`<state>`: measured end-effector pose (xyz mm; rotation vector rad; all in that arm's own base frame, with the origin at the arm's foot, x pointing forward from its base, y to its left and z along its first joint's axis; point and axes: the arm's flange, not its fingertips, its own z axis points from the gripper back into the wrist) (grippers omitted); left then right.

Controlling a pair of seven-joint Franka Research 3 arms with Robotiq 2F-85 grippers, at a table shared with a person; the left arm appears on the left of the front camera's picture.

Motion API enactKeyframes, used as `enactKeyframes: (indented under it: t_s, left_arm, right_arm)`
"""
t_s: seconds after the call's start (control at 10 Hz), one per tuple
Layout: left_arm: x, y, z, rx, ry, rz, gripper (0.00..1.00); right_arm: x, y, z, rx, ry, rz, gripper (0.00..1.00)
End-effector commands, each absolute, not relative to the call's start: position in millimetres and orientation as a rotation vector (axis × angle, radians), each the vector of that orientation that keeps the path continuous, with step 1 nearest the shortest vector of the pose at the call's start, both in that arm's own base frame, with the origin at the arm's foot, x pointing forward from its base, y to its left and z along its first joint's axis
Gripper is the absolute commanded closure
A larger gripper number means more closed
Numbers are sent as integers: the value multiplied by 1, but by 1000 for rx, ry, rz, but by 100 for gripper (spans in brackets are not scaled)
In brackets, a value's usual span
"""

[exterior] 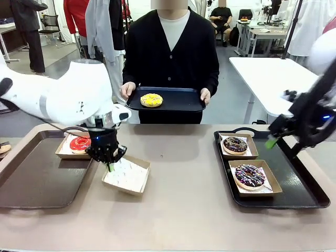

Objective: Individually package the donuts and arrange them on the tray.
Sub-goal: Place the picked Paper togo box on the Handle tray while simultaneously picking up another Paper togo box from the table with the other hand.

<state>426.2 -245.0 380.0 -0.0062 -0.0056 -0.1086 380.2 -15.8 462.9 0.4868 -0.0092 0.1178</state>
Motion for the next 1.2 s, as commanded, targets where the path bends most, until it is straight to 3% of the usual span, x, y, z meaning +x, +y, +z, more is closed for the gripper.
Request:
enactKeyframes:
  t_s: [0.0,0.3,0.6,1.1]
  left_arm:
    - [439,-249,421,1,-34,-130,100]
    - [466,-257,465,-18,-65,-140,100]
    - [487,-271,481,-30,-84,-136,100]
    - [518,-278,463,-26,-50,-72,100]
  right_arm:
    - [349,-69,478,682,-43,120,0]
    - [333,-147,479,921,-137,22,0]
    - [356,-205,447,1103,-166,-121,0]
    - [378,-247,391,1215,-85,-212,0]
